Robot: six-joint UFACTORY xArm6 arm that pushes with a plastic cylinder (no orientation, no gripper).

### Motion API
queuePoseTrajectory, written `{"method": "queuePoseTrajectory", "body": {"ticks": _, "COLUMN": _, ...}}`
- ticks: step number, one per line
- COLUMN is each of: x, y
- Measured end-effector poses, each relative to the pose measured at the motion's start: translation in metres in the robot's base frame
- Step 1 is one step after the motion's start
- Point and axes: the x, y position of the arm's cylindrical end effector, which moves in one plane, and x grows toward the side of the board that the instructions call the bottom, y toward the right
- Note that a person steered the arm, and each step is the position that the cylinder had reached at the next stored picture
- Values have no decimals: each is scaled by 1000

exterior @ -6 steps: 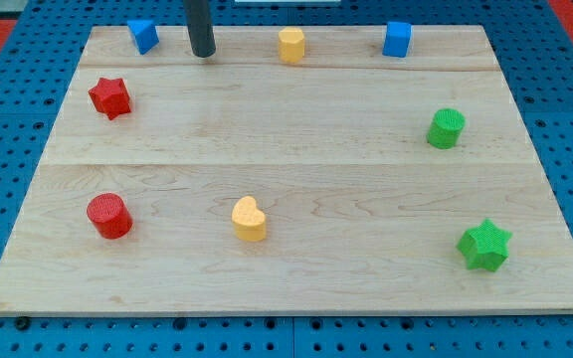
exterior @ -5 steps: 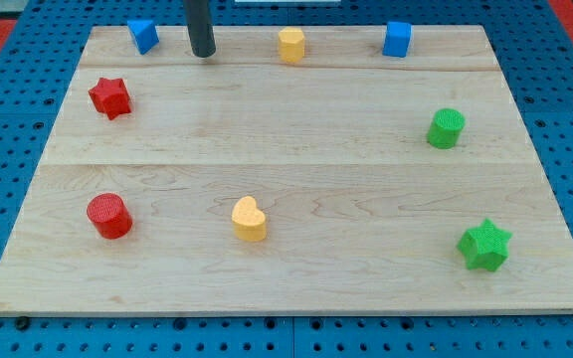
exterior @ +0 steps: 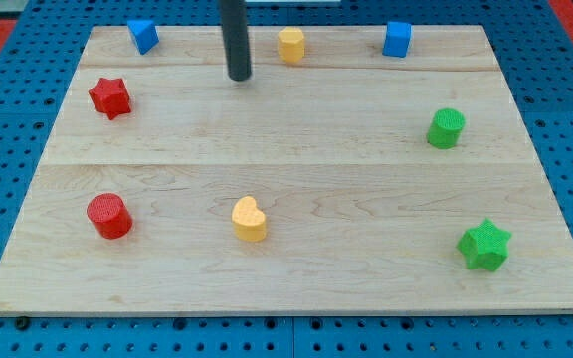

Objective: Point at center right

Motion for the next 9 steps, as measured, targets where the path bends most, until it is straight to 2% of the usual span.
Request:
{"method": "queuePoseTrajectory", "body": {"ticks": 2, "x": 84, "y": 89}}
{"method": "queuePoseTrajectory", "body": {"ticks": 4, "x": 136, "y": 225}}
{"method": "queuePoseTrajectory", "body": {"ticks": 5, "x": 170, "y": 251}}
{"method": "queuePoseTrajectory", "body": {"ticks": 6, "x": 169, "y": 318}}
{"method": "queuePoseTrajectory", "body": {"ticks": 7, "x": 134, "y": 321}}
{"method": "queuePoseTrajectory", "body": {"ticks": 9, "x": 108, "y": 325}}
